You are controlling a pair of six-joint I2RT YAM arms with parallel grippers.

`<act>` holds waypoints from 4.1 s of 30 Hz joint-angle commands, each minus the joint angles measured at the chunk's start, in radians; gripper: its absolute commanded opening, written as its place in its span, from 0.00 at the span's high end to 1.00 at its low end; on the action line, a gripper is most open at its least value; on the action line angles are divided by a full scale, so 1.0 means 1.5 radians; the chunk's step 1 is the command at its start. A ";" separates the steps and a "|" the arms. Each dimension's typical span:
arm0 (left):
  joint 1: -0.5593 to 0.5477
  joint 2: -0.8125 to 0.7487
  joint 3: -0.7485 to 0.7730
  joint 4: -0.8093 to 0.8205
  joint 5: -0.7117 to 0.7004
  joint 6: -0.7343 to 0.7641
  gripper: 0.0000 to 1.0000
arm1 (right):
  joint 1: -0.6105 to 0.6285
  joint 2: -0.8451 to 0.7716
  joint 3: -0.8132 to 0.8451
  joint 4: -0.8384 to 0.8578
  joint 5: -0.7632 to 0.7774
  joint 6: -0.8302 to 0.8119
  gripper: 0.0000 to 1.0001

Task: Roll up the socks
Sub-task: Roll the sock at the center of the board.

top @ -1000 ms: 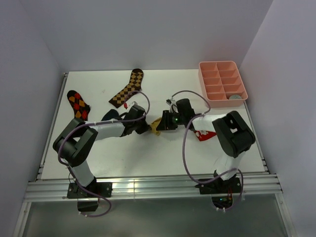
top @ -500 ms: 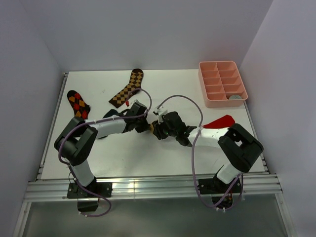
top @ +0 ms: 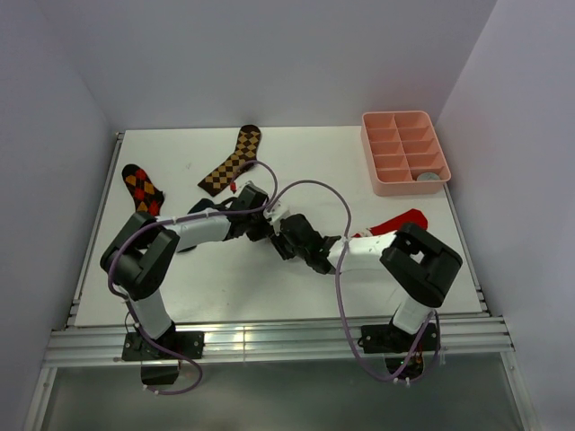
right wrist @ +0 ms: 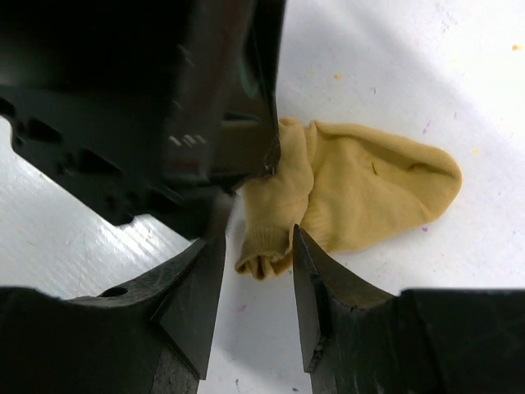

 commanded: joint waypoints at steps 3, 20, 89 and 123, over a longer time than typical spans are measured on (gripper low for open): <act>0.001 0.007 0.023 0.000 0.015 0.010 1.00 | 0.031 0.034 0.046 0.007 0.068 -0.029 0.55; 0.016 -0.073 -0.057 0.067 0.010 0.003 0.72 | -0.050 0.052 0.109 -0.112 -0.196 0.098 1.00; 0.031 -0.035 -0.037 0.056 -0.003 -0.002 1.00 | -0.007 -0.031 0.065 -0.047 0.001 0.027 0.68; 0.040 -0.047 -0.031 0.071 0.031 -0.005 0.89 | 0.000 0.175 0.215 -0.247 -0.040 0.030 1.00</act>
